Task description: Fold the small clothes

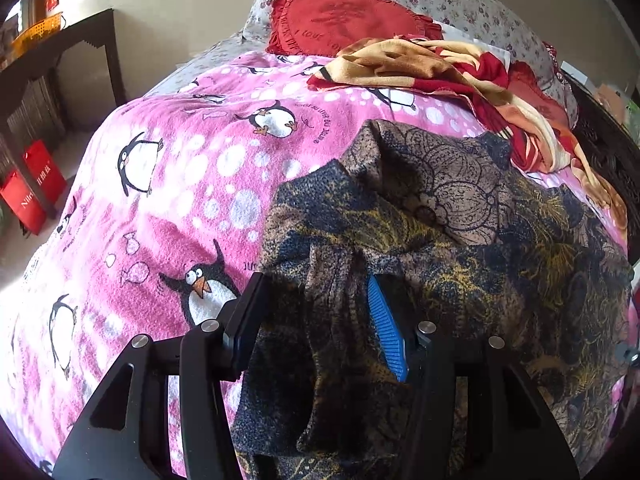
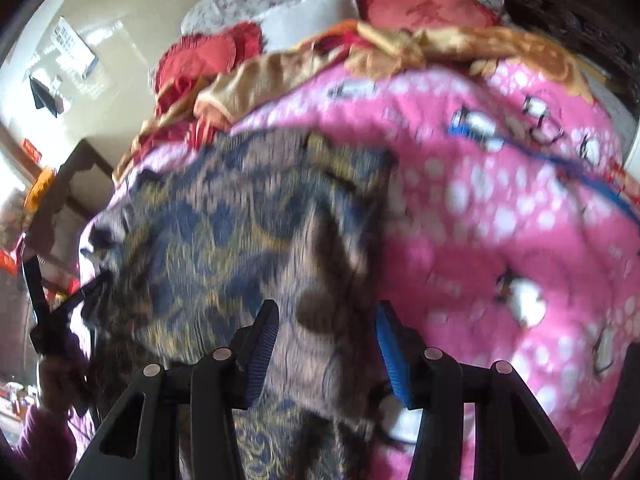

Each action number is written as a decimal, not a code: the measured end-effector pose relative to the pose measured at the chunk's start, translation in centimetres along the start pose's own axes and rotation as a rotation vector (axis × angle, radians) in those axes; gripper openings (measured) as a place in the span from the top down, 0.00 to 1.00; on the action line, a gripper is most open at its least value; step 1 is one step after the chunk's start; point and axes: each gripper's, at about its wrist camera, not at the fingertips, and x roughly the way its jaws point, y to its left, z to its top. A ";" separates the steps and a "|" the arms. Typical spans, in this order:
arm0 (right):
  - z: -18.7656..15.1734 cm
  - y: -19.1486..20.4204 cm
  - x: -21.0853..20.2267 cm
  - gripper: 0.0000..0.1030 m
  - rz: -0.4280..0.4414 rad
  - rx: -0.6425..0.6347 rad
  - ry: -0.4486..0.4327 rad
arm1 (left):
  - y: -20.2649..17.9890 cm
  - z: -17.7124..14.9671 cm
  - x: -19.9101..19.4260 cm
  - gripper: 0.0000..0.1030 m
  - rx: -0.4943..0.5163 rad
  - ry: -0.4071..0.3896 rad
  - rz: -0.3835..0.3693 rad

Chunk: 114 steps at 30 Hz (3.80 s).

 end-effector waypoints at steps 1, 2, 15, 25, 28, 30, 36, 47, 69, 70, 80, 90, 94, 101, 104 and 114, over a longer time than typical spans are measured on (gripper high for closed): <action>-0.5 0.0 0.5 0.78 -0.005 -0.008 0.020 | 0.0 -0.1 -0.3 0.49 0.001 0.005 -0.001; -0.9 0.1 0.7 0.87 -0.024 -0.023 0.026 | 0.1 -0.2 -0.7 0.49 0.003 0.006 -0.001; -2.0 -1.3 -3.9 0.94 -0.029 0.044 -0.081 | 0.5 -4.6 -7.6 0.49 0.034 0.003 -0.017; -7.1 0.0 -10.0 0.50 0.025 -0.029 -0.043 | 1.4 -8.3 -14.0 0.49 0.080 -0.023 -0.025; -9.0 -0.5 -11.4 0.50 0.059 -0.010 -0.019 | 1.8 -9.7 -15.7 0.49 0.089 -0.010 -0.031; -10.6 -0.7 -12.5 0.50 0.076 -0.005 -0.002 | 2.3 -11.0 -16.7 0.49 0.091 0.012 -0.052; -16.3 -0.3 -13.2 0.48 0.080 -0.036 0.082 | 3.6 -16.2 -18.6 0.49 0.096 0.103 -0.084; -23.7 -0.1 -11.0 0.48 0.122 -0.035 0.198 | 2.9 -21.6 -18.8 0.49 0.135 0.250 -0.149; -23.6 -1.7 -13.9 0.87 0.046 -0.019 0.074 | 3.0 -24.5 -20.1 0.49 0.081 0.353 -0.237; -23.7 -1.7 -14.1 0.71 0.048 -0.016 0.076 | 2.8 -24.3 -20.3 0.49 0.078 0.345 -0.244; -24.8 -1.7 -14.7 0.50 0.078 -0.029 0.098 | 0.6 -25.3 -18.4 0.49 0.223 0.406 -0.156; -26.8 -0.5 -14.3 0.50 0.151 -0.106 0.192 | 3.0 -25.2 -18.5 0.49 0.135 0.409 -0.160; -27.1 1.4 -14.1 0.50 0.158 -0.199 0.193 | 2.6 -25.6 -18.4 0.49 0.161 0.407 -0.146; -26.9 1.3 -13.0 0.50 0.128 -0.186 0.192 | 2.5 -25.7 -18.3 0.48 0.161 0.415 -0.161; -27.0 1.8 -12.8 0.56 0.115 -0.200 0.172 | 2.0 -25.9 -18.2 0.48 0.207 0.418 -0.163; -23.8 1.6 -14.4 0.92 0.240 -0.119 0.091 | 3.6 -20.9 -20.0 0.93 0.122 0.344 -0.340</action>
